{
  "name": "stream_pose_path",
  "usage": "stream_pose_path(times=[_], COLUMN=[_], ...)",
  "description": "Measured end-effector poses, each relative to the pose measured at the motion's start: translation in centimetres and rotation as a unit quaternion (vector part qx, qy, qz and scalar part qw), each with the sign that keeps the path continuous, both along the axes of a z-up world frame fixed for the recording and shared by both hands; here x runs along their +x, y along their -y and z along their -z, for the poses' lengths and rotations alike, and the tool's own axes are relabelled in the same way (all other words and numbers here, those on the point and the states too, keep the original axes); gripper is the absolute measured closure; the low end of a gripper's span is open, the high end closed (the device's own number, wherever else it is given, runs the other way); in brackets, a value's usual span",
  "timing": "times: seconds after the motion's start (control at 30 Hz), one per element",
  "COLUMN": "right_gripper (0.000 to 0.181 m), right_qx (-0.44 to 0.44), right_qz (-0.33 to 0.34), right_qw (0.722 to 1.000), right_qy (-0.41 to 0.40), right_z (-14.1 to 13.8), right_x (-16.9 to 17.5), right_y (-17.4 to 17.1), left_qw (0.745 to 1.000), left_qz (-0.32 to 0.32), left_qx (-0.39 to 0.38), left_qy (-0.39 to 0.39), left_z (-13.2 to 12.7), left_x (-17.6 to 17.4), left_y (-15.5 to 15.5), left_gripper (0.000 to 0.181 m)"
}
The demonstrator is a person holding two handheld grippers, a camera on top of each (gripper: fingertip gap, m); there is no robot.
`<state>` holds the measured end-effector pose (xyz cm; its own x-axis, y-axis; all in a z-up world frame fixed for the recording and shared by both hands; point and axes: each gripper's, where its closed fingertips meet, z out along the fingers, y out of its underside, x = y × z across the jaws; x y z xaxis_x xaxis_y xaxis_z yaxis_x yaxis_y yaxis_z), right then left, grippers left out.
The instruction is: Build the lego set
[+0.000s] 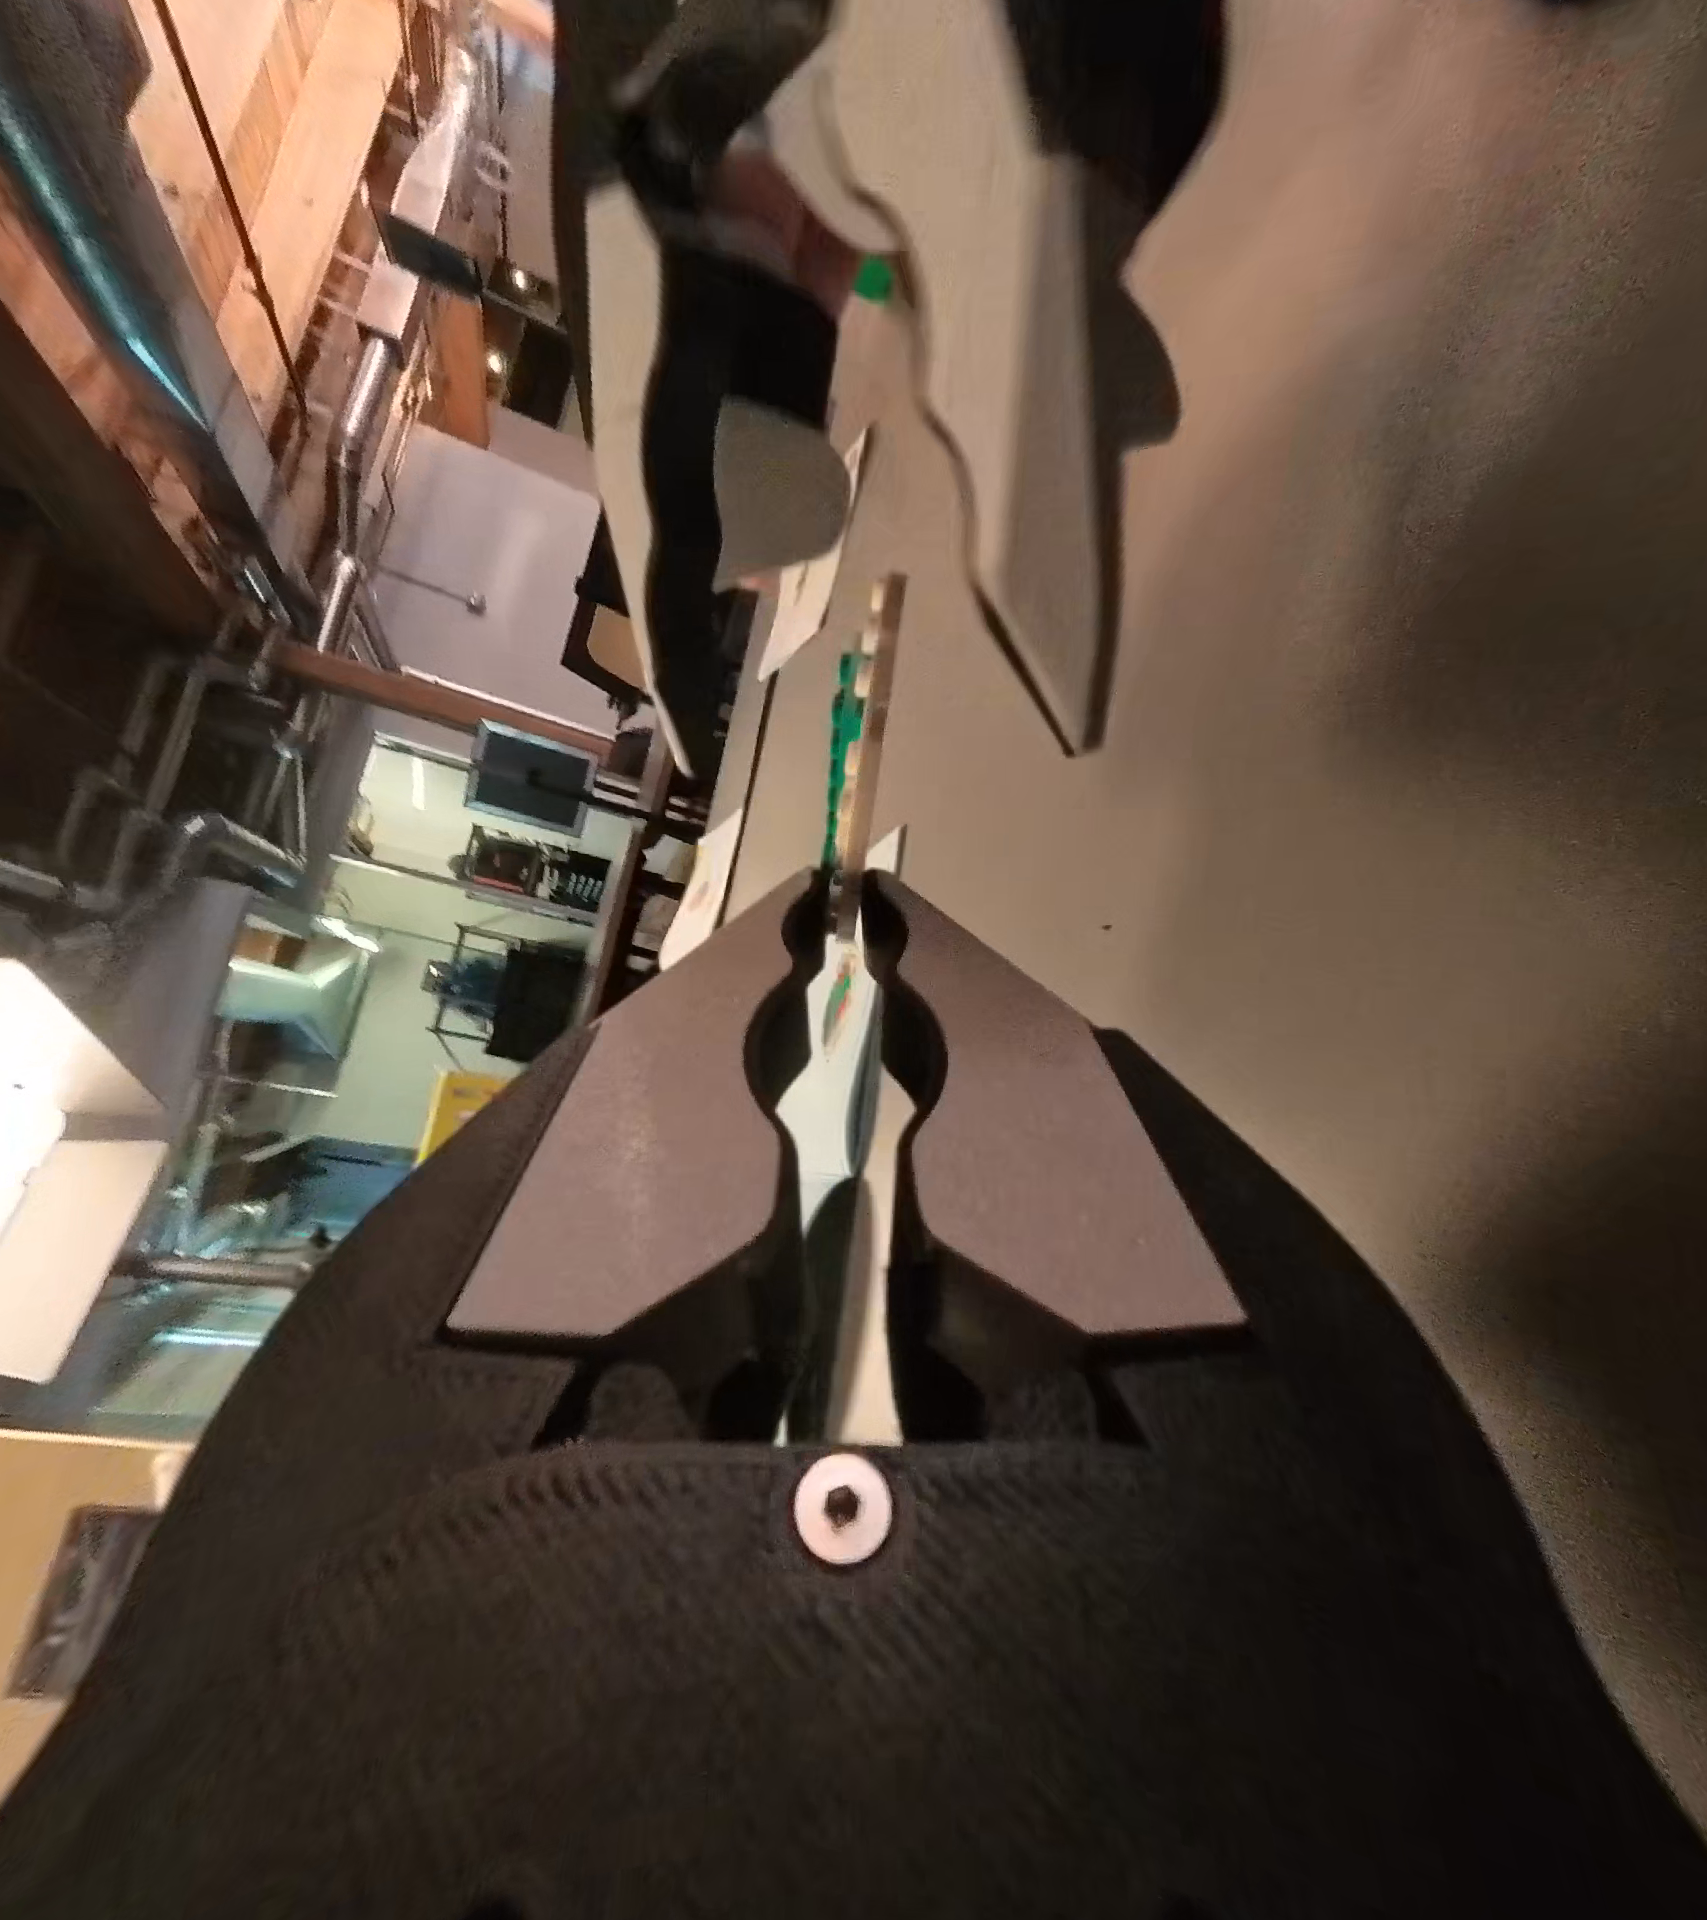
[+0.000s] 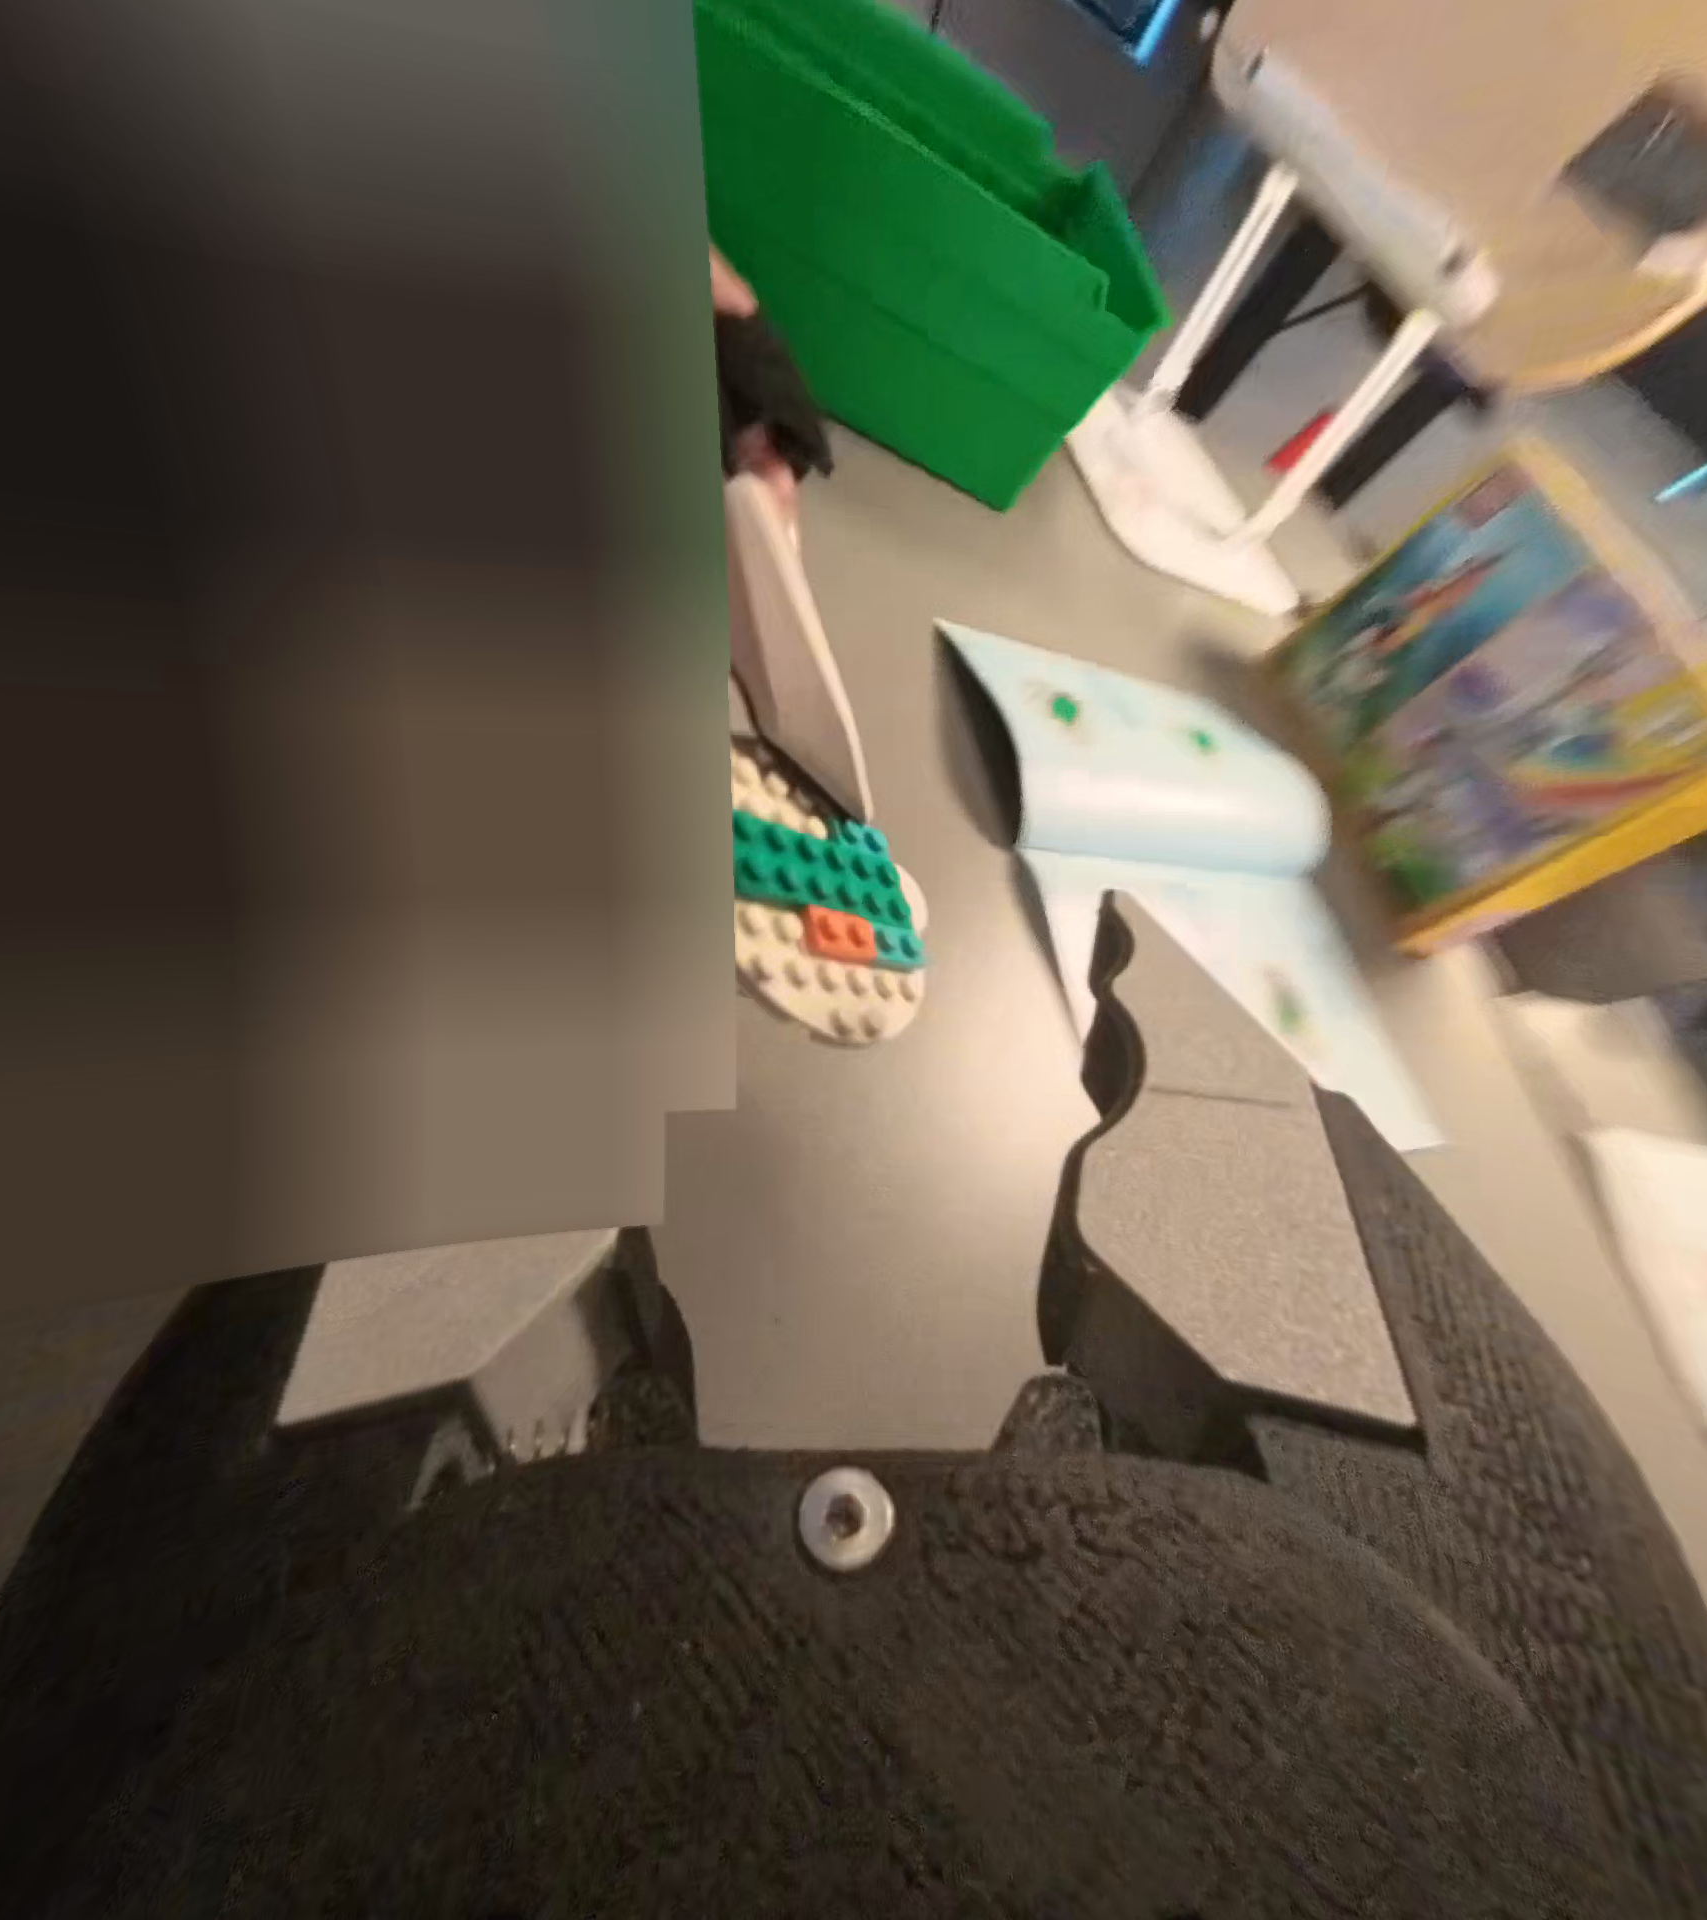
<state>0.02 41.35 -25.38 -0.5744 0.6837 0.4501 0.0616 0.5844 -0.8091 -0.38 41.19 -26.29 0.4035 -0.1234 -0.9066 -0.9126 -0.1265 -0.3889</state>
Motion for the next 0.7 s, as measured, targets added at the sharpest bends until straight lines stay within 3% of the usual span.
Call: stream_pose_path(times=[0.1, 0.27, 0.37, 0.5, 0.57, 0.7], right_gripper=[0.125, 0.172, 0.175, 0.175, 0.174, 0.175], right_qx=[0.156, 0.246, 0.283, 0.338, 0.353, 0.369], right_qz=[0.011, 0.021, 0.052, 0.065, 0.065, 0.064], right_qw=[0.984, 0.956, 0.940, 0.913, 0.904, 0.897], right_qy=[-0.080, -0.160, -0.186, -0.220, -0.233, -0.237], right_z=[0.6, 0.5, 0.9, 1.7, 1.8, 2.1], right_x=[-0.6, -1.6, -2.1, -2.1, -2.2, -2.3], right_y=[-0.2, -0.1, -1.0, -1.5, -1.3, -1.2], left_qw=[1.000, 0.998, 0.980, 0.889, 0.860, 0.849], left_qz=[-0.008, -0.006, -0.019, -0.055, -0.072, -0.080], left_qx=[-0.006, -0.013, -0.079, -0.179, -0.199, -0.234], left_qy=[0.019, 0.060, 0.184, 0.417, 0.464, 0.468], left_z=[0.2, 0.4, 1.3, 2.9, 3.7, 4.7], left_x=[-0.7, -0.6, -1.1, -2.1, -2.8, -3.0], left_y=[0.0, 0.1, 1.3, 3.4, 3.7, 3.6], left_gripper=[0.176, 0.176, 0.141, 0.137, 0.140, 0.147])
